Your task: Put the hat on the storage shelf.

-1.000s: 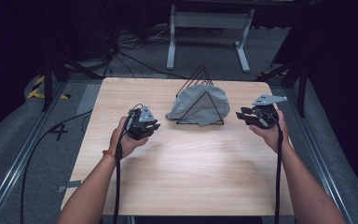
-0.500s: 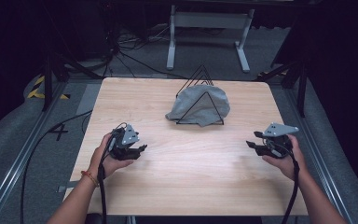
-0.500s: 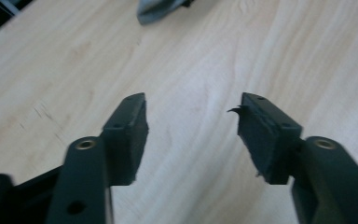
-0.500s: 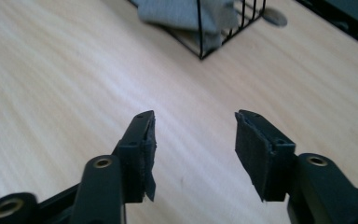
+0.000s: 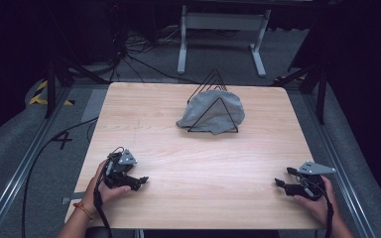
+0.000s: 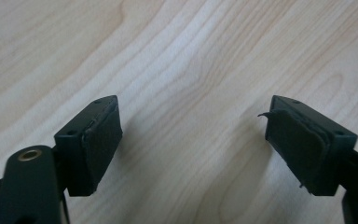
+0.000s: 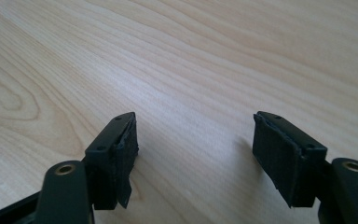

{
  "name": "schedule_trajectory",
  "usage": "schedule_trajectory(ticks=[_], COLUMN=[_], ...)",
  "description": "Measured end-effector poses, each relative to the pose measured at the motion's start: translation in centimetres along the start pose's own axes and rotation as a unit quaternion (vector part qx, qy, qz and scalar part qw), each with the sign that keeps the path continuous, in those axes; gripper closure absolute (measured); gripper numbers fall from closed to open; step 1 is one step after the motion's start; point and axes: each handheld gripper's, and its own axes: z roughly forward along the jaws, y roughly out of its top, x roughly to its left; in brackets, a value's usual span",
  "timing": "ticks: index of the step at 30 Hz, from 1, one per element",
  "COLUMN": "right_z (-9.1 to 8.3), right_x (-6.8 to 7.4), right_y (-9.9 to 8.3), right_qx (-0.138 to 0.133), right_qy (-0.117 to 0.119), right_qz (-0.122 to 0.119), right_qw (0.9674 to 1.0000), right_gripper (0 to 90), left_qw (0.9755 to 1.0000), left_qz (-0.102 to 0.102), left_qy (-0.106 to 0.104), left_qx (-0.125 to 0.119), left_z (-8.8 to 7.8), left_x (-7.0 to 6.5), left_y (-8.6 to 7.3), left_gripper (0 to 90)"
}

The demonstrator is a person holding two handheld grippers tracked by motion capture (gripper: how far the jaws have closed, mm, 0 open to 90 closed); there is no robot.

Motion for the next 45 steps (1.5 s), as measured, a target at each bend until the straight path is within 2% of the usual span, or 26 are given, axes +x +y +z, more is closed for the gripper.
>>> schedule_trajectory(ticks=[3,8,9,10,15,18,22,35,38,45], right_z=[0.0,0.3,0.3,0.3,0.3,0.5,0.7,0.7,0.8,0.8], right_x=[-0.1,-0.3,-0.4,-0.4,-0.4,-0.6,-1.0,-1.1,-1.1,-1.2], right_y=[-0.2,-0.1,-0.1,-0.1,0.0,0.1,0.4,0.3,0.4,0.4], right_qx=[-0.006,-0.001,-0.001,-0.001,0.000,0.001,0.001,0.003,0.001,0.002], right_qy=[-0.005,-0.009,-0.009,-0.009,-0.008,-0.003,-0.008,-0.008,-0.006,-0.007], right_qz=[0.008,0.010,0.009,0.009,0.007,0.005,0.012,0.010,0.011,0.012], right_qw=[0.9999,0.9999,0.9999,0.9999,0.9999,1.0000,0.9999,0.9999,0.9999,0.9999], right_gripper=[26.0,20.1,20.1,19.9,19.2,17.6,17.6,17.3,16.8,16.7], left_qw=[0.9997,0.9996,0.9991,0.9990,0.9995,0.9994,0.9994,0.9992,0.9991,0.9989], left_qz=[0.020,0.023,0.028,0.028,0.010,0.000,-0.001,-0.005,-0.015,-0.017], left_qy=[-0.005,0.000,-0.001,0.000,0.017,0.023,0.024,0.032,0.033,0.036], left_qx=[-0.012,-0.017,-0.031,-0.035,-0.026,-0.025,-0.024,-0.026,-0.024,-0.025], left_z=[0.0,0.2,0.5,0.6,0.7,0.6,0.6,0.6,0.6,0.5], left_x=[0.0,-0.2,-0.1,-0.1,-0.3,-0.4,-0.4,-0.4,-0.4,-0.3], left_y=[-0.6,-0.7,-0.9,-0.9,-0.9,-1.0,-1.0,-1.0,-1.0,-1.1], left_gripper=[15.5,12.9,10.1,7.5,0.6,0.4,0.3,0.5,0.1,0.1])
